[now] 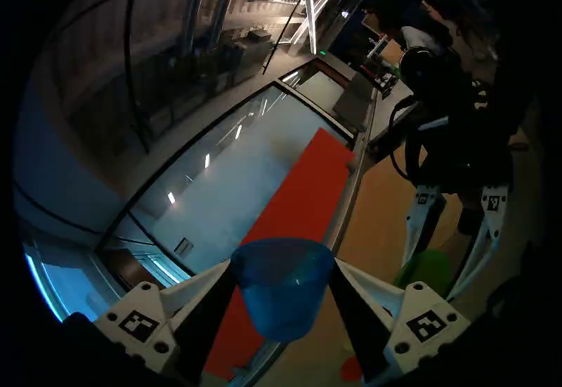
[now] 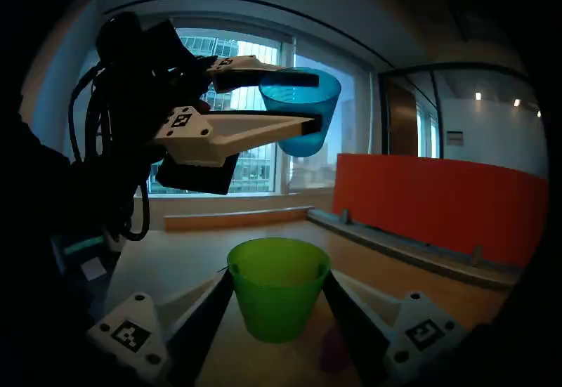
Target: Pour water
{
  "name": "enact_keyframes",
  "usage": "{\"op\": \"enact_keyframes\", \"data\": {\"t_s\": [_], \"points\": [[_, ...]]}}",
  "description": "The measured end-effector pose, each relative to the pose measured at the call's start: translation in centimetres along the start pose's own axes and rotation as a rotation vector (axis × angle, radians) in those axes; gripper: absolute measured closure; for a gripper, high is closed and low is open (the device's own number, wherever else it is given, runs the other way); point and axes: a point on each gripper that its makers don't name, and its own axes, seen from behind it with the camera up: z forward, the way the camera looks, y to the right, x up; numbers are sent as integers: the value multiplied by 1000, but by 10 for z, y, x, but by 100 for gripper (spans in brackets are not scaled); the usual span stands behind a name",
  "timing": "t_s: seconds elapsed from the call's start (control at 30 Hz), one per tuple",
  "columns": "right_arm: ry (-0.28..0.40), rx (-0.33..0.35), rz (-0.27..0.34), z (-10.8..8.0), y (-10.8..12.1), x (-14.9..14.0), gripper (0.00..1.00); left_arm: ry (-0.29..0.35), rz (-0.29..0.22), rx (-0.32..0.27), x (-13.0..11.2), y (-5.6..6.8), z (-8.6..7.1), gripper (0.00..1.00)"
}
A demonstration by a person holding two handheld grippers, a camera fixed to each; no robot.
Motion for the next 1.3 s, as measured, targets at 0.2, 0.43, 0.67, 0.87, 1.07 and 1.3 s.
{"op": "enact_keyframes", "data": {"t_s": [0.2, 0.43, 0.67, 0.87, 1.07, 1.3], "points": [[0, -2, 2, 0, 2, -1, 10, 5, 34, 1, 4, 1, 1, 14], [4, -3, 0, 1, 2, 2, 10, 12, 76, 4, 8, 2, 1, 14], [6, -3, -2, 0, 2, 4, 10, 15, 114, -1, 11, 5, 0, 14], [7, -5, -3, 0, 2, 5, 11, 15, 134, 5, 11, 5, 0, 14], [8, -7, -5, -1, 2, 6, 11, 16, 149, 13, 12, 3, -1, 14], [10, -12, -7, -3, 4, 8, 11, 15, 161, 21, 11, 0, -2, 14]]}}
